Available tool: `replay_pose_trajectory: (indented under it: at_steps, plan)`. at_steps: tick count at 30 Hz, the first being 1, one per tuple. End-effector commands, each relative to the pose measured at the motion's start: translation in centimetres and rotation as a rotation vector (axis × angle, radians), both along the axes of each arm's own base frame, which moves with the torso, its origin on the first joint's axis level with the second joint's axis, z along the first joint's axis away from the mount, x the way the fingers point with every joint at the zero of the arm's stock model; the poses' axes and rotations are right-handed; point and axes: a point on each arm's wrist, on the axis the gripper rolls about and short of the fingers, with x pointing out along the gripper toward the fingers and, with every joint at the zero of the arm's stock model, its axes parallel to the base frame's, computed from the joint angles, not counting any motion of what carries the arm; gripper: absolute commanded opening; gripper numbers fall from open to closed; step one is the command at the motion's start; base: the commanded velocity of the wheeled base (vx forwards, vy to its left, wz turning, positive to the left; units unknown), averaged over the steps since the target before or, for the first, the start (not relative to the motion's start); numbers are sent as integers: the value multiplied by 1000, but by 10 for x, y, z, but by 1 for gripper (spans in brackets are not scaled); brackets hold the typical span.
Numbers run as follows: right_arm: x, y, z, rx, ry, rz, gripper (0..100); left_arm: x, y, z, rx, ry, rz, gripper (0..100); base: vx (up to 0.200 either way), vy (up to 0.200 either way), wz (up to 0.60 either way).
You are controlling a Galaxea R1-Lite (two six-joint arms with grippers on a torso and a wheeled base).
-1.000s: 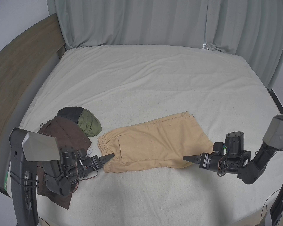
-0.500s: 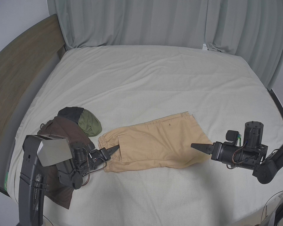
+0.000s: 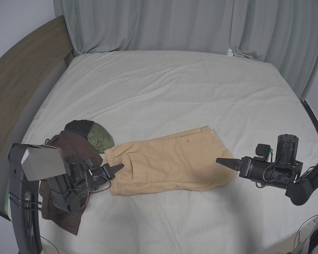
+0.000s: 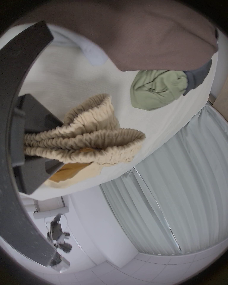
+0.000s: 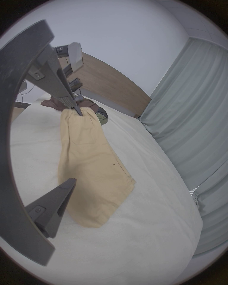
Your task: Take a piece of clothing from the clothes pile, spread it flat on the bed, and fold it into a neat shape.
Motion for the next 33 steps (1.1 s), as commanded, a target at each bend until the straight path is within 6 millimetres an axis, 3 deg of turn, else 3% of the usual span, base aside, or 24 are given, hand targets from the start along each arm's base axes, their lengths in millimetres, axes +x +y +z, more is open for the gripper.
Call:
replay_pose_trajectory:
  at_steps: [1, 6, 13, 18, 24, 27, 29, 30, 33]
  plan:
    - [8, 2, -8, -2, 17, 3, 100, -48, 33, 69, -59, -20, -47, 0, 0, 0, 0]
    - [14, 4, -13, 6, -14, 2, 100, -64, 46, 82, -57, -26, -9, 0, 0, 0, 0]
    - [14, 5, -16, 14, -19, 5, 100, -66, 58, 80, -53, 9, 31, 0, 0, 0, 0]
    - [13, 5, -15, 15, -19, 5, 100, -60, 24, 102, -51, -8, -60, 0, 0, 0, 0]
    - [16, -3, -15, 28, -11, -30, 100, -35, -51, 137, -87, -75, -163, 0, 0, 0, 0]
    - [19, -12, -12, 49, -34, -55, 100, -28, -84, 141, -133, -53, -230, 0, 0, 0, 0]
    - [20, -15, -11, 55, -45, -63, 100, -24, -93, 141, -141, -52, -248, 0, 0, 0, 0]
    - [21, -21, -10, 67, -56, -82, 100, -17, -108, 135, -143, -44, -275, 0, 0, 0, 0]
    - [21, -24, -8, 81, -69, -97, 100, -12, -124, 122, -137, -26, -301, 0, 0, 0, 0]
